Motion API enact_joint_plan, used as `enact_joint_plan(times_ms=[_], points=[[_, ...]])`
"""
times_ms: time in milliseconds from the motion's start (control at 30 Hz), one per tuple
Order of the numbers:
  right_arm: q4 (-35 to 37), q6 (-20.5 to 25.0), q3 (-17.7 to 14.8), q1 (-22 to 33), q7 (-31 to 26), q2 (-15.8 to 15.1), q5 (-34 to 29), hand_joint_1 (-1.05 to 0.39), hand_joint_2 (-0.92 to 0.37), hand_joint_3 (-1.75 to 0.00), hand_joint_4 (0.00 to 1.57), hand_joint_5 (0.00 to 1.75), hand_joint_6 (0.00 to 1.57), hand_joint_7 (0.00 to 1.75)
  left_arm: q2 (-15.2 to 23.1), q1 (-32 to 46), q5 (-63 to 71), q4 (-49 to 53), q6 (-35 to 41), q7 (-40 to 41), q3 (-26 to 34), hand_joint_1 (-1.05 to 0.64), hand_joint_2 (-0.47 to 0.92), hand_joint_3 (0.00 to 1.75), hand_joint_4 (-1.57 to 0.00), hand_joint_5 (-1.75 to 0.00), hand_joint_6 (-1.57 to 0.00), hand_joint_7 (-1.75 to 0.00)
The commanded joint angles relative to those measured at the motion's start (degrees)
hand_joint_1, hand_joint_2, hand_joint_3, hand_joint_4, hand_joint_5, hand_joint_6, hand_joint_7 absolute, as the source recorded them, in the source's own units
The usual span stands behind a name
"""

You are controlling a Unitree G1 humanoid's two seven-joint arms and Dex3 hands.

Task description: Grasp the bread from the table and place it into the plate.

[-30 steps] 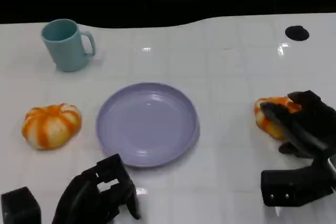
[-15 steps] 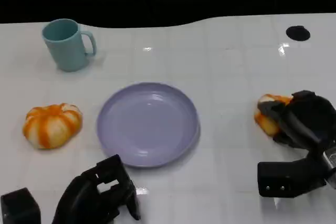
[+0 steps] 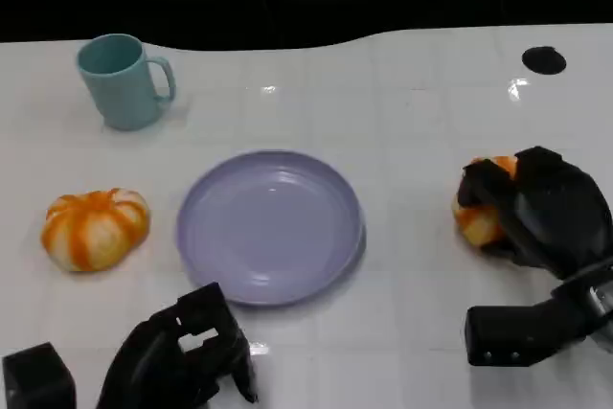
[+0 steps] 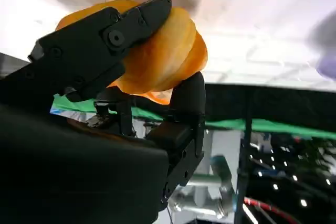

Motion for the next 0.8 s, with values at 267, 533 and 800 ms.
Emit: enact_joint_plan(times_ms=[267, 533, 800], points=[[-10.64, -6.02, -2.58, 1.53, 1.42, 0.61, 4.63, -0.08, -0.30, -1.17, 1.00, 1.75, 0.76, 1.75, 0.76, 0.29, 0.33, -0.24, -0.18, 0.15, 0.04, -0.61, 0.92, 0.24, -0.79, -1.75, -0.70, -1.54], [-20.64, -8.50, -4.78, 5.08, 9.57, 3.65, 8.98, -0.12, -0.21, -1.47, 1.03, 1.75, 0.83, 1.67, 0.88, 0.91, 0.14, -0.91, -0.09, -0.11, -0.01, -0.62, 0.92, 0.24, -0.80, -1.75, -0.71, -1.53], [-20.36, -8.07, -4.08, 3.37, 11.94, 8.92, 7.84, -0.11, -0.15, -1.58, 1.07, 1.75, 0.84, 1.70, 0.94, 1.31, 0.23, -1.50, -0.03, 0.11, -0.08, -0.62, 0.91, 0.26, -0.79, -1.75, -0.71, -1.53]])
